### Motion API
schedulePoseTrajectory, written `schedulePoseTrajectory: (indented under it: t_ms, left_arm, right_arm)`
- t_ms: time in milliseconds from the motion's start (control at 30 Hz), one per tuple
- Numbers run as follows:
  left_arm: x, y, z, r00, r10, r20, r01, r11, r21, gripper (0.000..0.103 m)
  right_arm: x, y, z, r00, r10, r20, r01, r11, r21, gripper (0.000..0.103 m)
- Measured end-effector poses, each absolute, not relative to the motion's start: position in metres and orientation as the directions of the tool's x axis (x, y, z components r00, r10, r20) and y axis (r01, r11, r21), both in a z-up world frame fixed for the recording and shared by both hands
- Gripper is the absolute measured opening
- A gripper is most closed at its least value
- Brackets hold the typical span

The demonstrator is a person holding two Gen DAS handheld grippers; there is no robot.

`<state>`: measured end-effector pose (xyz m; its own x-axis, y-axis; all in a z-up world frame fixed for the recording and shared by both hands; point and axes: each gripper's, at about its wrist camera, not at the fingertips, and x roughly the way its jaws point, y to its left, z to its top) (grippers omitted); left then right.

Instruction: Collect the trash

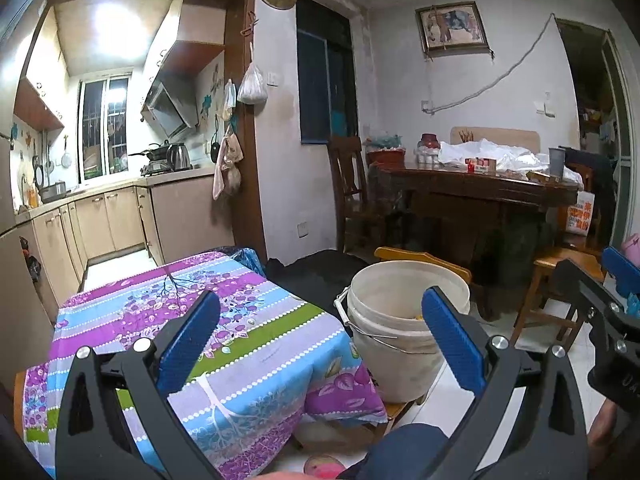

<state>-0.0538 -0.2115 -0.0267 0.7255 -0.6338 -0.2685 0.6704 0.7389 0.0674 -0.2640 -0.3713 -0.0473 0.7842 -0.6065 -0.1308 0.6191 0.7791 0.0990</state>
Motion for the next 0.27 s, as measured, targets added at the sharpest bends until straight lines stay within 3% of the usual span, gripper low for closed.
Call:
schedulePoseTrajectory:
  t_ms: [267]
  left_arm:
    - [-0.0548,-0.2159,-0.0277,0.719,-0.634,-0.285,0.675,0.734,0.071,0.097]
  right_arm:
    - [-0.2647,-0.3692,-0.0474,0.784,-0.606,-0.130,0.619,0.780,0.098,0.098]
